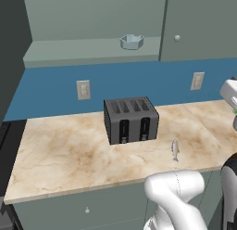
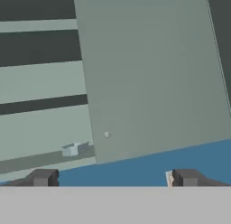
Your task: Retrieve the tupperware from the cabinet, then place the raw meat into the tupperware to avoid contamination.
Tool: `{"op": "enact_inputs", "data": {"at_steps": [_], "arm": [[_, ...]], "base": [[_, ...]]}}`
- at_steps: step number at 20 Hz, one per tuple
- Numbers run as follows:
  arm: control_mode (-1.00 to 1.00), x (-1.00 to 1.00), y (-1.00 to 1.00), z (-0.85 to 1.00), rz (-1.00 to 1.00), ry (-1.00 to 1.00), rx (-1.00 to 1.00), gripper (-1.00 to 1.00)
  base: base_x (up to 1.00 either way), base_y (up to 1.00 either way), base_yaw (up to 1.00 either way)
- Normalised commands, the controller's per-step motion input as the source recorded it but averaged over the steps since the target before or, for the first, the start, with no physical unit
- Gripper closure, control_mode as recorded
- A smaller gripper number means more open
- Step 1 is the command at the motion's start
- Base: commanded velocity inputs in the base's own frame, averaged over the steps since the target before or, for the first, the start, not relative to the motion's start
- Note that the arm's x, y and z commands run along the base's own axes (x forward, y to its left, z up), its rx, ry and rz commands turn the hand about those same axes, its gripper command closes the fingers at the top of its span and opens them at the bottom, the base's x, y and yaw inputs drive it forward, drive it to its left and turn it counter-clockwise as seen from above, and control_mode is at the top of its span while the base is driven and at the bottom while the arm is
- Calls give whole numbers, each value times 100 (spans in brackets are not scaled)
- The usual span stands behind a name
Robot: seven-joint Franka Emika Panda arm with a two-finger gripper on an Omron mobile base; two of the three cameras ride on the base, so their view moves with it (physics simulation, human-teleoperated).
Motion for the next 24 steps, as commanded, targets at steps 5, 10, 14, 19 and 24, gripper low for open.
{"op": "enact_inputs", "data": {"at_steps": [5, 10, 14, 19, 24], "arm": [[-100, 22, -1, 16, 1, -17, 1, -100], [-100, 27, 0, 2, 1, -2, 0, -100], [-100, 43, 0, -2, 2, 0, 0, -100], [-100, 53, 0, -6, 4, 0, 0, -100], [-100, 50, -9, -6, 7, 0, 0, -100]], "base": [[0, 0, 0], [0, 0, 0], [0, 0, 0], [0, 0, 0], [0, 0, 0]]}}
